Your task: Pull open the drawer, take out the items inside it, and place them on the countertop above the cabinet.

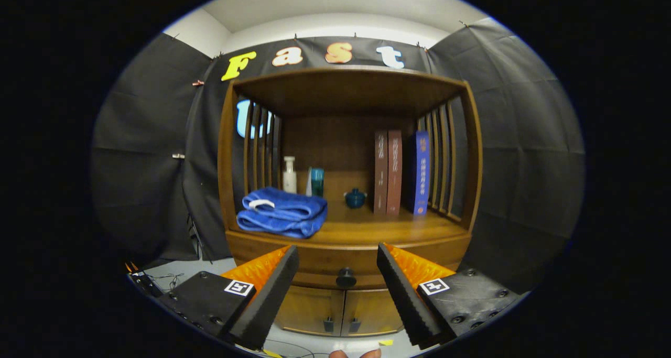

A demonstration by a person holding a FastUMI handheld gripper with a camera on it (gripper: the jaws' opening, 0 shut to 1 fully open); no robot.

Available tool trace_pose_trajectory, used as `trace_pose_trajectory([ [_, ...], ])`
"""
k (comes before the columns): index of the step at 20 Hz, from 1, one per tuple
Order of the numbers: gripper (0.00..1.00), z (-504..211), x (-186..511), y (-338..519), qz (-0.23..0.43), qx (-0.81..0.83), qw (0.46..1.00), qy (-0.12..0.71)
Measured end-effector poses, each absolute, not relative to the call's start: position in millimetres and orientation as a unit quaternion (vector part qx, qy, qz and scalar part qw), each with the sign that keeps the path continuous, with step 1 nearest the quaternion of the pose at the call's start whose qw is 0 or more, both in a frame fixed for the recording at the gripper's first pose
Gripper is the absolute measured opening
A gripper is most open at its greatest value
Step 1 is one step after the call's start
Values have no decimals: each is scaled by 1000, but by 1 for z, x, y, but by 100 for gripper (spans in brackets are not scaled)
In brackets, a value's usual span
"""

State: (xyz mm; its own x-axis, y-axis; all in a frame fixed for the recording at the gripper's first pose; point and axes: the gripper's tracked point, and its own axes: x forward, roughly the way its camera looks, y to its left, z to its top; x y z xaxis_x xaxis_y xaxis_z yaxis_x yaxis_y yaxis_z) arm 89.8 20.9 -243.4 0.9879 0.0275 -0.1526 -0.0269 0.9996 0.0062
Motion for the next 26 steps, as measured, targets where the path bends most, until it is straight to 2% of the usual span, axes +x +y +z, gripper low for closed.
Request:
trace_pose_trajectory([
  [6,99,-330,137,15,-7,4,991,130],
  [12,98,-363,180,3,-22,-6,988,154],
  [20,34,-377,195,-1,-14,11,988,156],
  [26,33,-374,161,-1,-18,13,985,171],
])
